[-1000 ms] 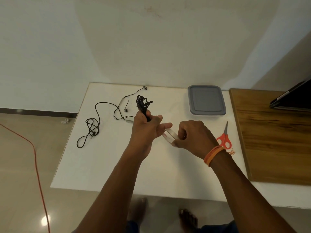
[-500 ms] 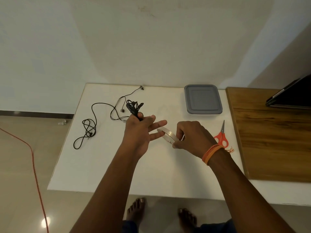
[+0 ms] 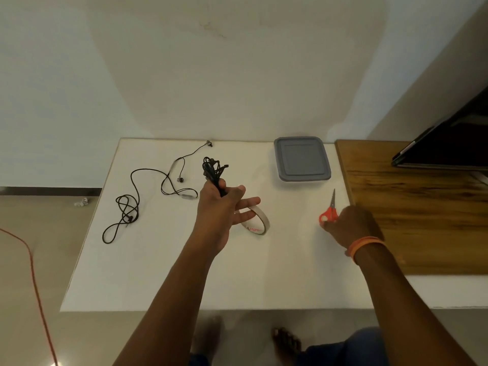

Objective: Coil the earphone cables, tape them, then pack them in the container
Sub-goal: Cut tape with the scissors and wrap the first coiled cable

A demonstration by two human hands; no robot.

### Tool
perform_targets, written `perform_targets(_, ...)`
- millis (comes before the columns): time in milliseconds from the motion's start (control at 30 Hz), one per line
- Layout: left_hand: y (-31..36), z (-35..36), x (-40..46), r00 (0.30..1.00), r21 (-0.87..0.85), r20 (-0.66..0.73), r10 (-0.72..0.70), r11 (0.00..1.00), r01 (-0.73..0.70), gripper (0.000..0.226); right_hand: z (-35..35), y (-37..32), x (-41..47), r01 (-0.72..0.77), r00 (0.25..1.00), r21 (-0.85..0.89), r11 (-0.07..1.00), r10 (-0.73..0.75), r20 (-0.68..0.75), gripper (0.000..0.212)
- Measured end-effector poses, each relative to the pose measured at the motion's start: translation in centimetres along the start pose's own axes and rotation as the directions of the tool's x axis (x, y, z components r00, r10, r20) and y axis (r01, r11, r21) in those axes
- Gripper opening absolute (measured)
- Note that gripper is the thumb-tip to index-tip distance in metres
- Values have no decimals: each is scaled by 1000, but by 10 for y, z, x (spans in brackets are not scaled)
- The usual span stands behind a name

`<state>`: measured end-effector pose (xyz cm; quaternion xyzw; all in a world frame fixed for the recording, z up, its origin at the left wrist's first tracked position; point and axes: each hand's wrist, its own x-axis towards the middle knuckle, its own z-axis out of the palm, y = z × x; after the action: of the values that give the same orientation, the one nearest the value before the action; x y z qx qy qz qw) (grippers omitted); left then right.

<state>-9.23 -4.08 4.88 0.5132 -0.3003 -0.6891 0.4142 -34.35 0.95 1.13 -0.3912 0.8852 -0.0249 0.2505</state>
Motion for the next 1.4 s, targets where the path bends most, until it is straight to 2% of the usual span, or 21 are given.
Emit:
perform_targets(133, 2, 3, -4, 998, -11, 59, 14, 1000, -13, 25, 8, 4, -5, -68, 996, -8, 998, 68, 60, 46)
perform_targets(300, 4, 4, -7, 996, 18, 80, 30, 999, -32, 24, 11, 5, -6, -89, 996, 10, 996, 89, 33, 34)
perform_targets(433, 4, 1, -6, 996, 25, 73, 42, 999, -44, 25, 14, 1, -1, -85, 991, 105, 991, 95, -98, 36)
perform_targets(500, 3, 1, -6, 996, 28, 76, 43, 999, -45, 25, 20, -5, 1, -62, 983, 65, 996, 73, -167, 41)
perform_targets(600, 3, 2, -6, 996, 32, 81, 34, 999, -37, 25, 31, -10, 5, -63, 980, -12, 998, 59, -192, 47)
perform_targets(833, 3, 0, -4, 996, -1, 87, 28, 1000, -28, 23, 26, -1, 13, -48, 990, 10, 999, 49, -131, 41)
perform_targets(1000, 3, 1, -5, 996, -7, 84, 29, 1000, -29, 23, 30, -12, 6, 29, 997, -37, 999, -32, -64, 36)
perform_targets(1100, 2, 1, -5, 996, -13, 81, 25, 1000, -24, 22, 29, -16, 2, -34, 998, 93, 995, 29, 53, 29)
perform_targets(1133, 2, 0, -4, 997, -20, 79, 22, 1000, -20, 22, 24, -17, 0, -94, 990, 214, 972, 68, 127, 27)
perform_targets(1167, 2, 0, -4, 997, -31, 77, 17, 999, -15, 23, 19, -18, -2, -163, 974, 398, 903, 83, 210, 24)
perform_targets(1233, 2, -1, -3, 997, -54, 73, 4, 999, 0, 23, 7, -22, -10, -307, 928, 752, 584, 9, 372, 18)
perform_targets(1267, 2, -1, -3, 997, -65, 71, -4, 998, 9, 23, 0, -26, -15, -377, 898, 830, 410, -60, 437, 15)
perform_targets(1300, 2, -1, -2, 997, -76, 70, -12, 997, 18, 23, -6, -29, -19, -435, 869, 855, 281, -120, 481, 15)
perform_targets(1333, 2, -1, -2, 997, -84, 70, -20, 996, 26, 23, -10, -33, -25, -469, 848, 859, 207, -165, 503, 15)
perform_targets(1400, 1, -1, -2, 997, -94, 71, -30, 995, 36, 23, -13, -40, -36, -469, 843, 869, 157, -213, 494, 14)
